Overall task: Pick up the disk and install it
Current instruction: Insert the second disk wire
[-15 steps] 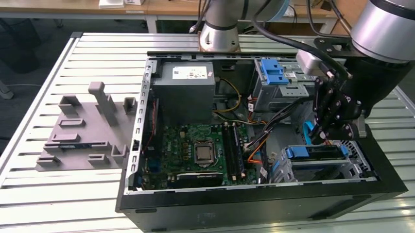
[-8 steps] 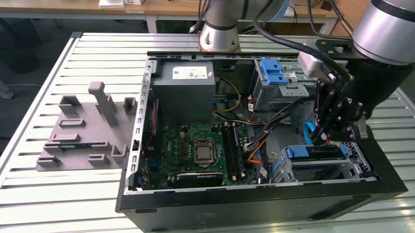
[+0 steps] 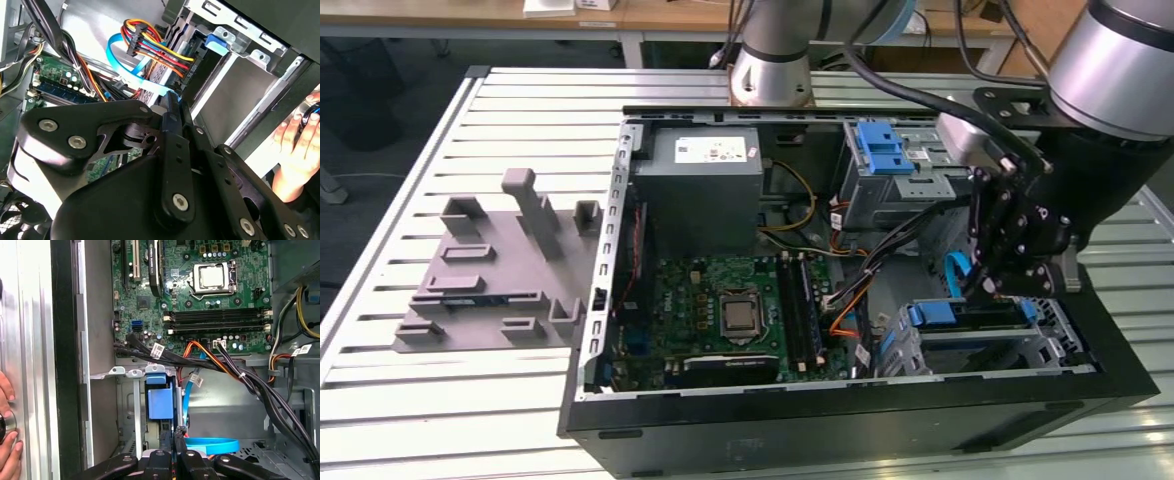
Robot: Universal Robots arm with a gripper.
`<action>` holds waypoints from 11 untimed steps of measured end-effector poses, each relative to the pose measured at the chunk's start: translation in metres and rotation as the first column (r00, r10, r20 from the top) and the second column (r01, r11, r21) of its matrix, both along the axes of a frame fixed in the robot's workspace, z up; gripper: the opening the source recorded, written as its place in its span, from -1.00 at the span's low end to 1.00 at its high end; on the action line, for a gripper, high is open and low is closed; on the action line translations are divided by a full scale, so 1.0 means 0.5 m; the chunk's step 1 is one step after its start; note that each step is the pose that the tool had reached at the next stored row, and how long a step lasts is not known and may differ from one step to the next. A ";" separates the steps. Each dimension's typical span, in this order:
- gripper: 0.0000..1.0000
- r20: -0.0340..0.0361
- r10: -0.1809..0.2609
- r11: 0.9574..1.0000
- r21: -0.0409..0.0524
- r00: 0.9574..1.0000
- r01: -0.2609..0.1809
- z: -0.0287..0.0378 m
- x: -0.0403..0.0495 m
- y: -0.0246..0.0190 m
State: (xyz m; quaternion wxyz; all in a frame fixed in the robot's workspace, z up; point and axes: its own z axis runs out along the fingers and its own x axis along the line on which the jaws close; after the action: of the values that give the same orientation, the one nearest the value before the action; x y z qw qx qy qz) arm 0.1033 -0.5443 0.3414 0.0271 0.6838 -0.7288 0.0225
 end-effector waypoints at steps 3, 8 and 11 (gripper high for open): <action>-0.68 0.000 0.000 1.000 0.000 1.000 0.000 -0.001 0.000 -0.0022; -0.68 0.000 0.000 1.000 0.000 1.000 0.000 -0.002 0.001 -0.0064; -0.68 0.000 0.000 1.000 0.000 1.000 0.000 -0.002 0.001 -0.0068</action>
State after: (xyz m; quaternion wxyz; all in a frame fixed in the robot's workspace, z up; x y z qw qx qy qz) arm 0.1037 -0.5477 0.3403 0.0272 0.6838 -0.7288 0.0226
